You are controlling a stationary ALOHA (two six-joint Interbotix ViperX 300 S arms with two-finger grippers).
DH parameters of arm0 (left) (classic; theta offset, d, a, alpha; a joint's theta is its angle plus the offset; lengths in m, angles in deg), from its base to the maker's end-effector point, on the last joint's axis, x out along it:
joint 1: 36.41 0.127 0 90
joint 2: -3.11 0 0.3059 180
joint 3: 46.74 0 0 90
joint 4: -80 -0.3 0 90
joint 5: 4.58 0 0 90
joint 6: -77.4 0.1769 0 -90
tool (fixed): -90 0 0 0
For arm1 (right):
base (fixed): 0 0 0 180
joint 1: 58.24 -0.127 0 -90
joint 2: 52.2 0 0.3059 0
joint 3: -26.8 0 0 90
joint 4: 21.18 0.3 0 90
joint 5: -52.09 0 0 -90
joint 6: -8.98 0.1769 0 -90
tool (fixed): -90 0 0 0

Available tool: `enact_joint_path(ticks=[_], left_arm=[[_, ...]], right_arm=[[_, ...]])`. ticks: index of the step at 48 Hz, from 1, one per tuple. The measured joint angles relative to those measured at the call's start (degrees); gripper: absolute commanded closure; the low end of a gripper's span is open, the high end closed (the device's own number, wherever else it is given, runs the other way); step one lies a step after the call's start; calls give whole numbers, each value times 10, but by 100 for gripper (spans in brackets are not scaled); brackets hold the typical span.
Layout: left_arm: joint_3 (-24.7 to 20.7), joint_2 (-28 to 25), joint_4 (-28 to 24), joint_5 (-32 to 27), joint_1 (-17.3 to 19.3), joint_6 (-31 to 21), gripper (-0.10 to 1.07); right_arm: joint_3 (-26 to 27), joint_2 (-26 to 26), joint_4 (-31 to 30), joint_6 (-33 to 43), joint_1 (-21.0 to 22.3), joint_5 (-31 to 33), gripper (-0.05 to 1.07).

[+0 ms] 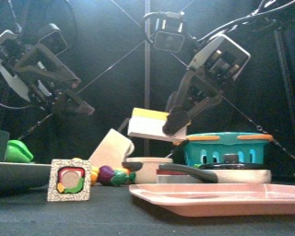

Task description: Hand over egg sushi

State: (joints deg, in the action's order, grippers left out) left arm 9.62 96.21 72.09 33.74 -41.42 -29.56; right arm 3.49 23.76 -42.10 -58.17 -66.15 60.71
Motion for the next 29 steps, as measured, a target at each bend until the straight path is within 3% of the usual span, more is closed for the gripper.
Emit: enact_joint_path(ticks=[18, 29], left_arm=[[-46, -45, 4, -1, 0, 15, -6], [-79, -83, 50, -27, 0, 30, -6]], right_arm=[[27, 0, -1, 0, 7, 6, 47], [44, 0, 20, 2, 33, 25, 47]])
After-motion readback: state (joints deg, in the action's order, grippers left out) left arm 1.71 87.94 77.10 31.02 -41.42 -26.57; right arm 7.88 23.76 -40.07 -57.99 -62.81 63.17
